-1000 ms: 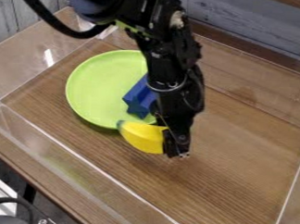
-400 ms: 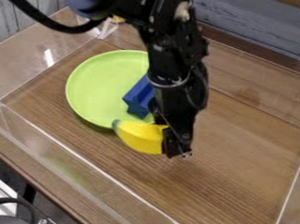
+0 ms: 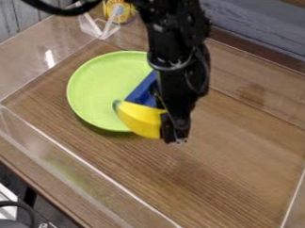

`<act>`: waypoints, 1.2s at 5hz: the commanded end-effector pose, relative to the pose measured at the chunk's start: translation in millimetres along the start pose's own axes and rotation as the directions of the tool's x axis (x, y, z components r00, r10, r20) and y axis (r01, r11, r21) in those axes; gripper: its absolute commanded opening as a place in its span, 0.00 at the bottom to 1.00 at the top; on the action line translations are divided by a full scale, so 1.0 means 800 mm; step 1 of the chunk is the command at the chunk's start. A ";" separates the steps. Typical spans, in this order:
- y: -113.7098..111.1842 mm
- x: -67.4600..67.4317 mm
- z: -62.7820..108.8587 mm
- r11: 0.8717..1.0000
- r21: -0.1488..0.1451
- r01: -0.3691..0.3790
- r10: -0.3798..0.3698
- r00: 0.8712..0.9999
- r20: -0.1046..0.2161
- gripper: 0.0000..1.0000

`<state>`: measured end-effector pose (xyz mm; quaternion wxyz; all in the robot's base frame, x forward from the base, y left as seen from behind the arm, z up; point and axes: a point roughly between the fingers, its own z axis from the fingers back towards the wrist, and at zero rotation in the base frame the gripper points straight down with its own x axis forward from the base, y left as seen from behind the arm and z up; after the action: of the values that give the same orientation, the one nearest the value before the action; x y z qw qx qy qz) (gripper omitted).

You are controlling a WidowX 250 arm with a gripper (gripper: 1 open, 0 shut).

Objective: Put the banana in the green plate

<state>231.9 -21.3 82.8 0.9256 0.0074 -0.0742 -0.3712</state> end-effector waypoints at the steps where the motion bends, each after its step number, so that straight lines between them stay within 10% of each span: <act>1: 0.017 0.012 0.019 0.997 0.068 -0.047 0.046 0.999 0.024 0.00; 6: 0.039 -0.017 0.003 0.976 0.143 -0.166 0.161 0.986 0.045 0.00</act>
<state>240.6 10.3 81.1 0.9494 0.0597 -0.1076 -0.2889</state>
